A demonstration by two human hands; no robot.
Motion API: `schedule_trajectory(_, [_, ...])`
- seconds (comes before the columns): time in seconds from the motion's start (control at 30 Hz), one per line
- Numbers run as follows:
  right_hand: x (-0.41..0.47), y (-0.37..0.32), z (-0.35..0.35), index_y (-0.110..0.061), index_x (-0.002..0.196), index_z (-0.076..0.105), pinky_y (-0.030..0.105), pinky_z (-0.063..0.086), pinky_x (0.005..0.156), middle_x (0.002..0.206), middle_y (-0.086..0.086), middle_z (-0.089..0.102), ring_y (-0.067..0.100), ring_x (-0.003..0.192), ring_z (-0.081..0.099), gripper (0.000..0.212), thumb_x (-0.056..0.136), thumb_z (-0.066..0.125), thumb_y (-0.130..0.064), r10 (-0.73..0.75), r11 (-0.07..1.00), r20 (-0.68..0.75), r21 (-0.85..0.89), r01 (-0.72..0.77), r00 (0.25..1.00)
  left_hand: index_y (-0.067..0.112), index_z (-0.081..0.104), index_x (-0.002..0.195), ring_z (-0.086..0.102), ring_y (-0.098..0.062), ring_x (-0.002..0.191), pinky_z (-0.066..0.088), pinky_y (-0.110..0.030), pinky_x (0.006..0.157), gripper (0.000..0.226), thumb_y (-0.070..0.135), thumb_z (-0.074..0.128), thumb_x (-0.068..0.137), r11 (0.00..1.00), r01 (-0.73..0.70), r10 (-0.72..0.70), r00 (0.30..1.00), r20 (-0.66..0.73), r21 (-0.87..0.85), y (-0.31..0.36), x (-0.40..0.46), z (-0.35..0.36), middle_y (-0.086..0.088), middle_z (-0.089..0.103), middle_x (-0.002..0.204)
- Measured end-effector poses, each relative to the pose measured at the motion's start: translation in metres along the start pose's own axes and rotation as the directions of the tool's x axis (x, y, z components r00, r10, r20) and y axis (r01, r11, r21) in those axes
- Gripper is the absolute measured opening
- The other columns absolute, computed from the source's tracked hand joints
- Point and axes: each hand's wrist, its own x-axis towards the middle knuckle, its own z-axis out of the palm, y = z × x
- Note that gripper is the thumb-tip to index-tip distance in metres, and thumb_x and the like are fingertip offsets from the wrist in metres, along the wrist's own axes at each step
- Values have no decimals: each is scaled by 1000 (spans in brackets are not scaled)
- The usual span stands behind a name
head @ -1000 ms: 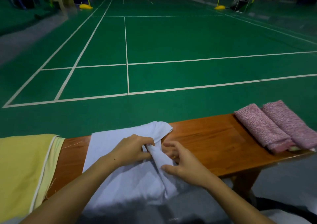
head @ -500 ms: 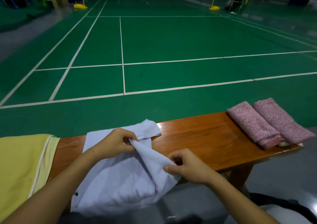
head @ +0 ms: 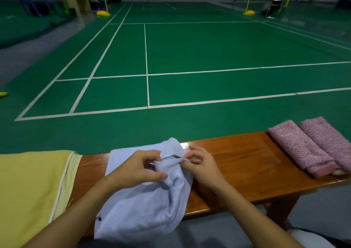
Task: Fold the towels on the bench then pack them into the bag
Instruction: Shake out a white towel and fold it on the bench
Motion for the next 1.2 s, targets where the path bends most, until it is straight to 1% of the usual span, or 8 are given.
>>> schedule_trajectory(0.1, [11, 1, 12, -8, 86, 78, 15, 53, 82, 155, -14, 40, -8, 118, 62, 6, 89, 77, -2, 34, 990, -8, 140, -33, 999, 20, 71, 76, 59, -8, 81, 52, -27, 76, 22, 11, 91, 79, 992, 14, -19, 999, -39, -122, -1, -5, -4, 4, 63, 80])
schedule_trajectory(0.23, [23, 4, 25, -9, 84, 80, 34, 55, 81, 155, -18, 50, 17, 123, 64, 2, 82, 81, -9, 83, 902, 56, 420, -99, 995, 20, 72, 75, 61, -5, 127, 51, -26, 89, 25, 6, 93, 74, 961, 38, -76, 988, -133, -274, -5, -9, -11, 4, 76, 109])
schedule_trajectory(0.33, [25, -2, 32, -2, 83, 79, 49, 49, 109, 138, 1, 68, 25, 129, 64, 13, 86, 71, 8, 73, 817, 85, 567, -109, 994, 14, 72, 77, 68, -14, 112, 54, -30, 86, 22, 5, 92, 75, 947, 24, -72, 988, -139, -322, -2, -11, -16, -7, 74, 122])
schedule_trajectory(0.47, [27, -10, 28, -2, 84, 81, 53, 46, 114, 121, 17, 75, 29, 121, 69, 9, 77, 77, 1, 21, 813, 54, 580, -48, 998, 16, 72, 79, 67, -17, 91, 57, -34, 84, 20, 10, 91, 78, 986, -3, -24, 988, -155, -170, -6, -11, -24, -11, 73, 102])
schedule_trajectory(0.6, [31, -8, 12, -3, 84, 83, 50, 51, 107, 126, 11, 74, 31, 122, 68, 13, 72, 85, -6, -33, 874, 70, 486, -5, 997, 28, 71, 83, 67, -10, 83, 60, -38, 78, 21, 41, 87, 82, 960, -32, 103, 964, -246, 278, -19, -13, -37, 9, 71, 89])
schedule_trajectory(0.83, [30, -16, -21, -26, 90, 86, 32, 51, 104, 139, -7, 63, 8, 128, 60, 16, 80, 89, -14, -218, 971, 270, -38, 236, 938, 30, 66, 78, 57, -10, 70, 54, -36, 57, 46, 73, 59, 91, 656, -50, 346, 907, -241, 753, -24, -16, -43, 17, 61, 81])
schedule_trajectory(0.97, [30, -19, -24, -32, 92, 83, 36, 50, 98, 126, -11, 69, 9, 111, 62, 10, 82, 84, -33, -380, 784, 207, -444, 433, 901, 29, 69, 76, 57, -11, 66, 53, -35, 54, 46, 72, 60, 91, 647, -77, 392, 887, -244, 759, -18, -17, -38, 17, 63, 77])
schedule_trajectory(1.2, [12, -46, -30, -24, 105, 70, 34, 51, 82, 109, -5, 67, 21, 96, 55, 15, 97, 62, -33, -526, 483, 300, -665, 570, 796, 24, 64, 74, 51, -10, 59, 52, -34, 53, 43, 64, 63, 91, 658, -126, 456, 851, -260, 742, 5, -18, -38, 16, 55, 69])
